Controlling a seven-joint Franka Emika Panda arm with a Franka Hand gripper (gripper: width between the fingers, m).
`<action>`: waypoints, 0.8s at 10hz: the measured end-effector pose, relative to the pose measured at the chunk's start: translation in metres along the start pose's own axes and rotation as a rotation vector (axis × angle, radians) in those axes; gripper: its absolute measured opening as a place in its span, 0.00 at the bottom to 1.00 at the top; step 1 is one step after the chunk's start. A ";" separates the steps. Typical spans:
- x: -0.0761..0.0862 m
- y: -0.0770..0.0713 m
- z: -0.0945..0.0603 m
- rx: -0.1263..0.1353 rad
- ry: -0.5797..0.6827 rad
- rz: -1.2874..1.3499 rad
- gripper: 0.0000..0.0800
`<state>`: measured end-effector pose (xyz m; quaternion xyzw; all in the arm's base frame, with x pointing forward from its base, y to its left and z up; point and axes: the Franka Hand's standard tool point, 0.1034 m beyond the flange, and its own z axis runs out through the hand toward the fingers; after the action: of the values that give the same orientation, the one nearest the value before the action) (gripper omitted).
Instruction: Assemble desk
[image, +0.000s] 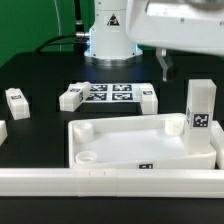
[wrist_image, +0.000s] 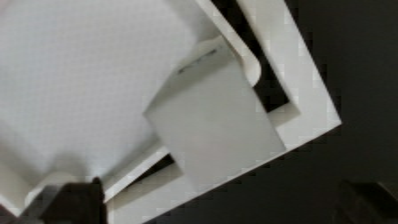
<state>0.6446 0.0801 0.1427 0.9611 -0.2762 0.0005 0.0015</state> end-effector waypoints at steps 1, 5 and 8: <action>-0.005 0.008 -0.005 0.002 0.000 -0.051 0.81; -0.017 0.034 0.002 0.008 -0.007 -0.113 0.81; -0.018 0.033 0.003 0.007 -0.008 -0.124 0.81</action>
Offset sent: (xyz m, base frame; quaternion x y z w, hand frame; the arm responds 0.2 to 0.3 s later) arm -0.0381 -0.0202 -0.0127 0.0053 0.0028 0.0440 0.9990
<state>0.6114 0.0615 0.1399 0.9763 -0.2162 -0.0024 -0.0030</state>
